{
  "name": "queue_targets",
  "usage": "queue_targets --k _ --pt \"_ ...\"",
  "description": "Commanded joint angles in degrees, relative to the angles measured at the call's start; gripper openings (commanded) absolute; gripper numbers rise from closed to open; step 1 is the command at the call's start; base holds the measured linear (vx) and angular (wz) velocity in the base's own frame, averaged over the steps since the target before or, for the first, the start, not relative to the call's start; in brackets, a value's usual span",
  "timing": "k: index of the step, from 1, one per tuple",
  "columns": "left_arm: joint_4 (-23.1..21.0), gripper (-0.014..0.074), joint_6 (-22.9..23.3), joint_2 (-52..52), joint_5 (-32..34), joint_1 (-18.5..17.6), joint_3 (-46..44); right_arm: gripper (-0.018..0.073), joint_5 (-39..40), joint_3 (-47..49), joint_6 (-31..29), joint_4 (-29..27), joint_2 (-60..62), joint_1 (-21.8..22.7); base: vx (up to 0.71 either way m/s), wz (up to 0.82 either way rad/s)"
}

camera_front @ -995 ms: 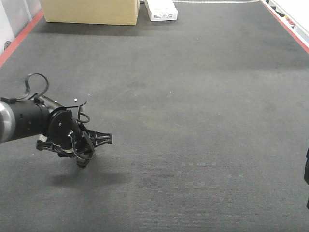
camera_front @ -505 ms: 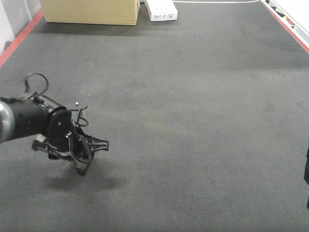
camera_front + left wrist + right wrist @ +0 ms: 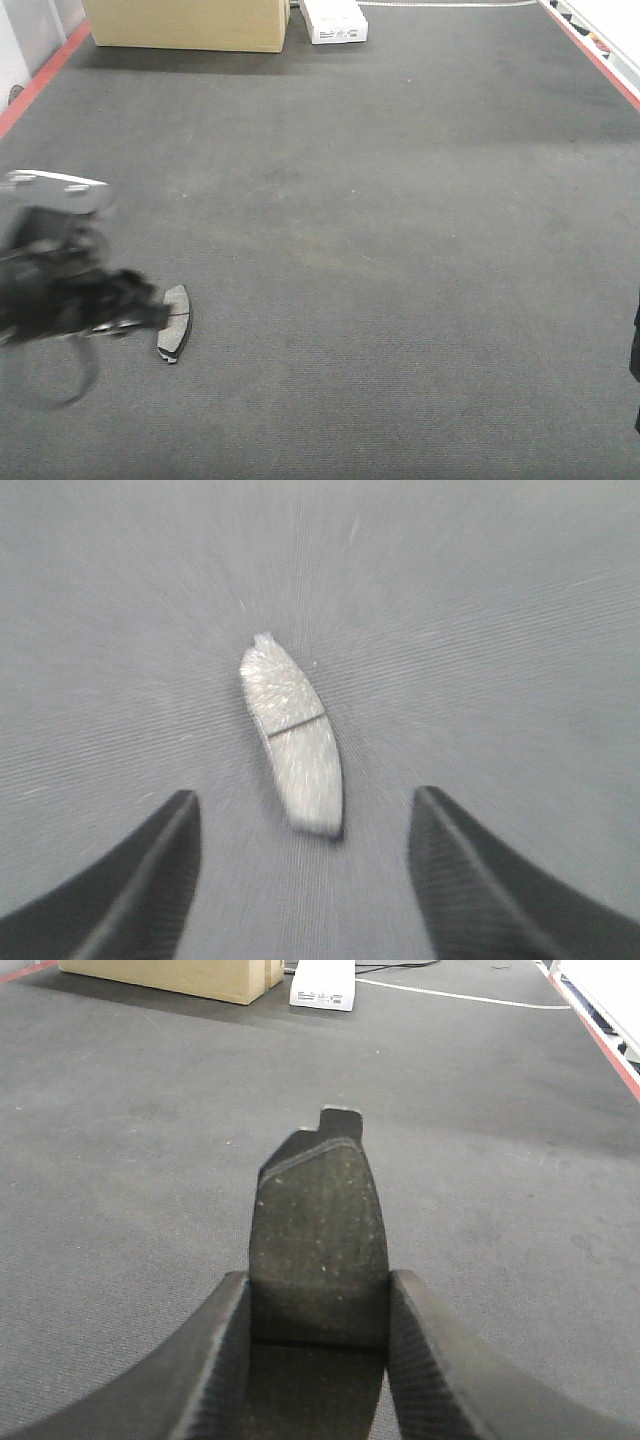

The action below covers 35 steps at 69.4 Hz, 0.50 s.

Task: Move and align brake pads A on conveyor
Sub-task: 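Open the left gripper to release the pad and lift away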

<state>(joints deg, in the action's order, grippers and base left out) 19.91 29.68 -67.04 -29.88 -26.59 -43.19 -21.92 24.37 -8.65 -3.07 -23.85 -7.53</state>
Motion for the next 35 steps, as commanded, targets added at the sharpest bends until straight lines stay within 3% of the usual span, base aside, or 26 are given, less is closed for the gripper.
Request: queue_targets --k 1,24,35 --pt "0.9 0.0286 -1.2 8.0 3.4 -0.3 2.1 0.0097 5.6 1.8 -0.5 -0.1 -0.4 0.1 0.0 0.0" --pt "1.1 0.0004 -7.2 28.1 6.3 -0.3 13.3 0.0097 5.6 1.8 -0.5 -0.1 -0.4 0.1 0.0 0.0" --pt "1.1 -0.0006 -8.4 36.5 10.4 -0.3 18.6 0.0097 5.6 1.8 -0.5 -0.1 -0.4 0.1 0.0 0.0"
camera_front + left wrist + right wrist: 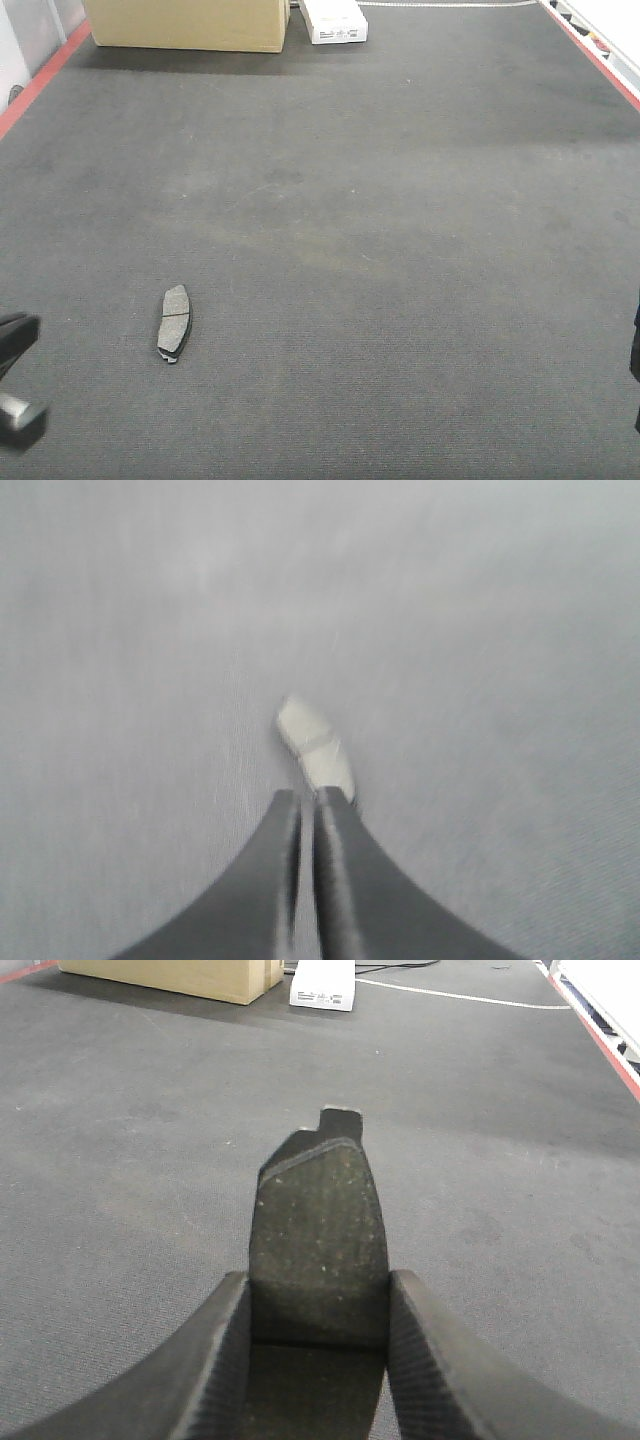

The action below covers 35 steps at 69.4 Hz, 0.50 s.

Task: Move and align brake pads A on conveyor
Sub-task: 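Open the left gripper to release the pad and lift away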

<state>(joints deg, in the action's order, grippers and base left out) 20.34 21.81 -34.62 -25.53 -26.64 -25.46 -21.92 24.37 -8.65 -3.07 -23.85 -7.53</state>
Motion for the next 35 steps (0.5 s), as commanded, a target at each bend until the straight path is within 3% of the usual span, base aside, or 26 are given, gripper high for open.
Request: queue_targets --k 1,15,35 --pt "0.7 -0.0007 -0.6 4.8 6.6 -0.2 1.3 0.0097 5.6 1.8 -0.5 -0.1 -0.4 0.1 0.0 0.0" --pt "0.7 -0.0007 -0.6 11.6 8.7 -0.2 3.4 0.0097 5.6 1.8 -0.5 -0.1 -0.4 0.1 0.0 0.0" --pt "0.7 -0.0007 -0.6 12.2 8.6 -0.2 3.4 0.0097 5.6 1.8 -0.5 -0.1 -0.4 0.1 0.0 0.0"
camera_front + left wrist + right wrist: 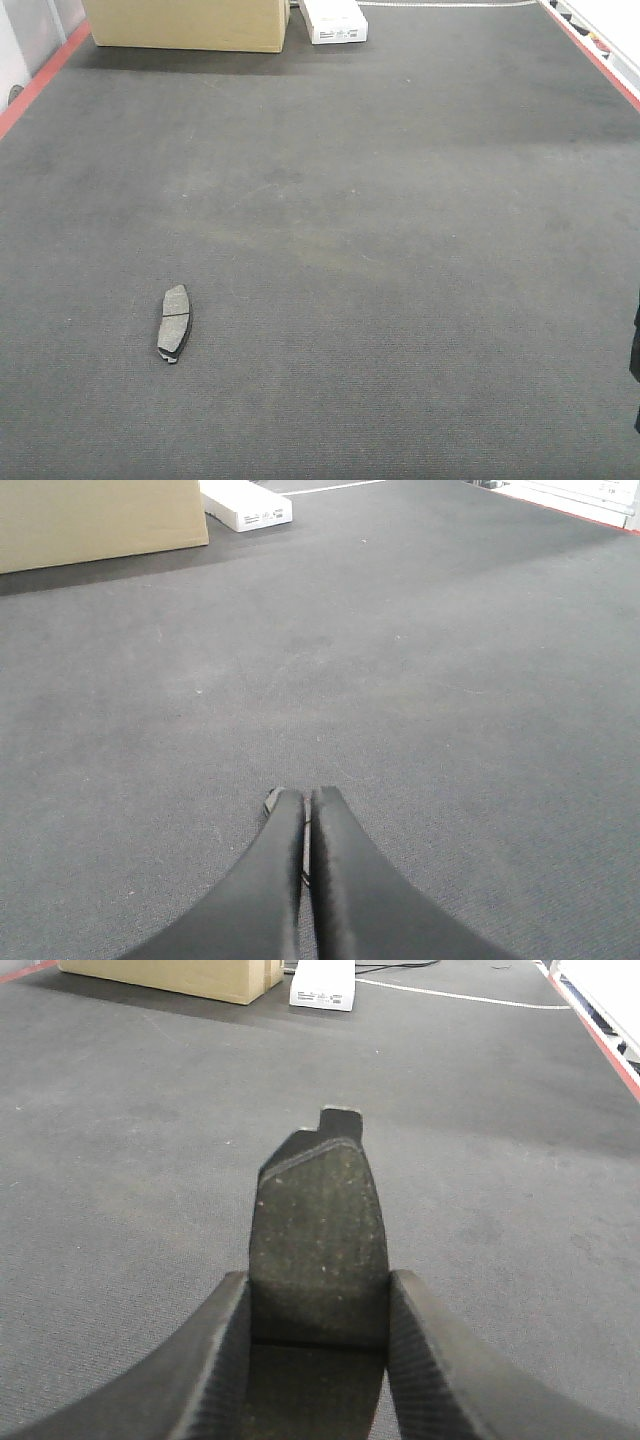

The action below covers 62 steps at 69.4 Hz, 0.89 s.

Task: Move and align brake pads A on conveyor
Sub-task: 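Open the left gripper to release the pad and lift away, then lower the right gripper's brake pad onto the belt beside the first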

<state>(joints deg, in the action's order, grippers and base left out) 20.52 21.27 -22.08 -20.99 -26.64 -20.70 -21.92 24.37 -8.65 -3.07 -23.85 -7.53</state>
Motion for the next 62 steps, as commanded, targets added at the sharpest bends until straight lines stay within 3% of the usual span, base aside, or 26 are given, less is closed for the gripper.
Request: queue_targets --k 1,27,43,62 --pt "0.5 -0.0007 0.0 -0.3 4.1 -0.2 -1.3 0.0097 5.6 1.8 -0.5 -0.1 -0.4 0.1 0.0 0.0" --pt "0.5 -0.0007 0.0 -0.3 4.0 -0.2 -1.3 0.0098 8.8 2.6 2.0 -3.5 -4.0 0.1 0.0 0.0" --pt "0.5 -0.0007 0.0 -0.3 4.0 -0.2 -1.3 0.0098 5.9 11.4 6.0 -3.5 -24.9 0.1 0.0 0.0" --pt "0.5 -0.0007 0.0 -0.3 4.0 -0.2 -1.3 0.0099 -0.5 25.9 4.4 -3.4 -49.8 0.1 0.0 0.0"
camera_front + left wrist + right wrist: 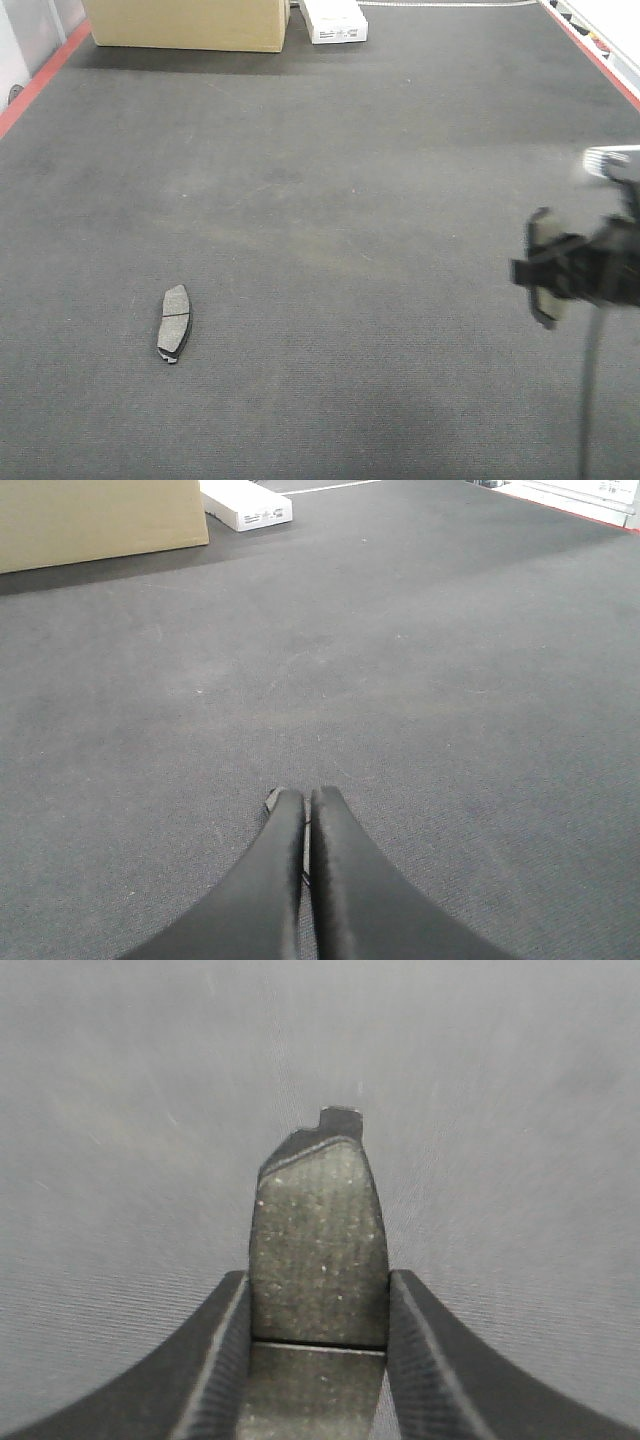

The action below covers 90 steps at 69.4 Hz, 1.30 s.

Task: Move and align brake pads A on conveyor
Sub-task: 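Lower the right gripper's brake pad onto the belt beside the first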

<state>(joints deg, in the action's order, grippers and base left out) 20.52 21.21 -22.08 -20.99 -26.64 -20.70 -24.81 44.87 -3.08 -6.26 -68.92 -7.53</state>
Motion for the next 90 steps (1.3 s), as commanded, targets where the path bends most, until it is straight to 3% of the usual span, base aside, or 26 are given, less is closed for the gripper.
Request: queue_targets --k 1,15,23,36,53,90 --pt "0.5 -0.0007 0.0 -0.3 4.0 -0.2 -1.3 0.0099 2.1 6.1 -1.2 -0.3 -5.7 0.0 0.0 0.0" --pt "0.5 -0.0007 0.0 -0.3 4.0 -0.2 -1.3 0.0099 -2.4 13.5 -0.8 -0.9 -16.8 -5.0 0.0 0.0" --pt "0.5 -0.0007 0.0 -0.3 4.0 -0.2 -1.3 0.0099 -3.2 16.6 2.5 -0.9 -21.7 -7.5 0.0 0.0" --pt "0.5 -0.0007 0.0 -0.3 4.0 -0.2 -1.3 0.0103 -4.4 20.9 6.2 -1.0 -29.3 -7.9 0.0 0.0" --pt "0.5 -0.0007 0.0 -0.3 4.0 -0.2 -1.3 0.0131 -4.0 22.6 6.4 -1.4 -34.5 -7.9 0.0 0.0" --pt "0.5 -0.0007 0.0 -0.3 4.0 -0.2 -1.3 0.0442 -4.5 22.9 7.3 -1.4 -34.9 -7.9 0.0 0.0"
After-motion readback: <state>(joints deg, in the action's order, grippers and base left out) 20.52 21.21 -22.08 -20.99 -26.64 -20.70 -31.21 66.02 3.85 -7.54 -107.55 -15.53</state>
